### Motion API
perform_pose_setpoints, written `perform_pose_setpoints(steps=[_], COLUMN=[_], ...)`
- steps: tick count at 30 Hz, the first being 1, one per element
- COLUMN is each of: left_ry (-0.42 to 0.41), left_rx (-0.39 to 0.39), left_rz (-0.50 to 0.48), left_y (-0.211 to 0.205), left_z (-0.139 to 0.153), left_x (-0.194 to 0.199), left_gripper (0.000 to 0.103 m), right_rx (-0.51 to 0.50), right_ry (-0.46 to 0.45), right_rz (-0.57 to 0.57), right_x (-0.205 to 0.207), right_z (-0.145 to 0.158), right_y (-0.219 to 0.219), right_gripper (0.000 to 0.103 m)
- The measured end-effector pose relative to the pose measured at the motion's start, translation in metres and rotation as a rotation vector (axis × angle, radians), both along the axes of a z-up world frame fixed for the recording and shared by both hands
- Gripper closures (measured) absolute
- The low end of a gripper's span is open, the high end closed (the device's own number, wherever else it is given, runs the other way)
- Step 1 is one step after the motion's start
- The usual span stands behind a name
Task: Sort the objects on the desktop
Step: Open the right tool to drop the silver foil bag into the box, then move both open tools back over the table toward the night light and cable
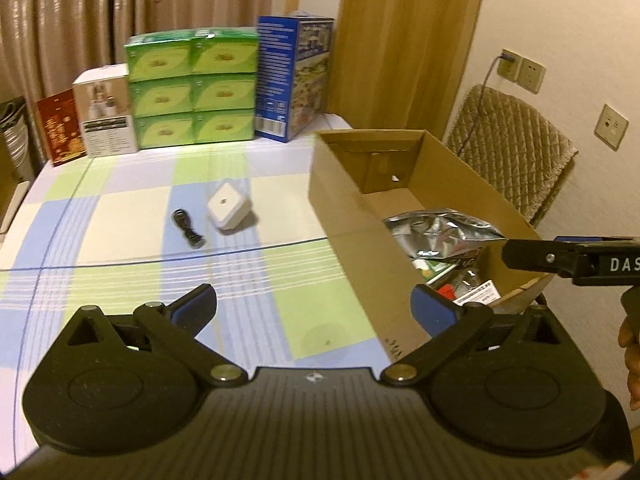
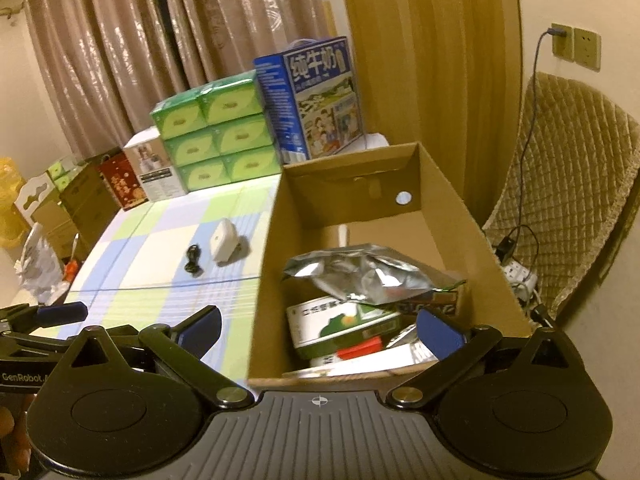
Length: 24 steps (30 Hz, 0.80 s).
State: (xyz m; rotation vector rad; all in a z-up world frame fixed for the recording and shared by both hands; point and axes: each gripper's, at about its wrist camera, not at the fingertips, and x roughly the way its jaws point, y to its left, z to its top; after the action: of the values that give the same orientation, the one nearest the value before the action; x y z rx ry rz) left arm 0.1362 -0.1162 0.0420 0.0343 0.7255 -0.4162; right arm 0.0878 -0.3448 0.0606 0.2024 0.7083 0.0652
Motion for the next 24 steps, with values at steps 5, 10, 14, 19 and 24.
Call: perform_pose_setpoints(steps=[5, 10, 14, 19, 24], left_ry=[-0.002, -0.004, -0.004, -0.013, -0.018], left_rx=[-0.013, -0.014, -0.015, -0.006, -0.002], left_rz=[0.044, 0.089, 0.125, 0.153, 0.184], left_y=[0.025, 0.050, 0.068, 0.087, 0.103], left_z=[0.003, 0.005, 0.007, 0.014, 0.019], left_x=[-0.009, -0.016, -0.021, -0.029, -0.036], left_gripper=[0.001, 0.001, 0.001, 0.001, 0.001], right_rx=[-0.008, -0.012, -0.019, -0.030, -0.025], right_ry=[-0.008, -0.018, -0.024, -0.042, -0.062], right_rz=[0.037, 0.072, 0.105, 0.148, 0.174], right_x=[-0.005, -0.008, -0.010, -0.013, -0.015], right_z=[0.005, 0.007, 0.008, 0.012, 0.014], right_y=[0.019, 0.039, 0.055, 0.074, 0.087], right_gripper=[0.002, 0.002, 0.002, 0.002, 0.002])
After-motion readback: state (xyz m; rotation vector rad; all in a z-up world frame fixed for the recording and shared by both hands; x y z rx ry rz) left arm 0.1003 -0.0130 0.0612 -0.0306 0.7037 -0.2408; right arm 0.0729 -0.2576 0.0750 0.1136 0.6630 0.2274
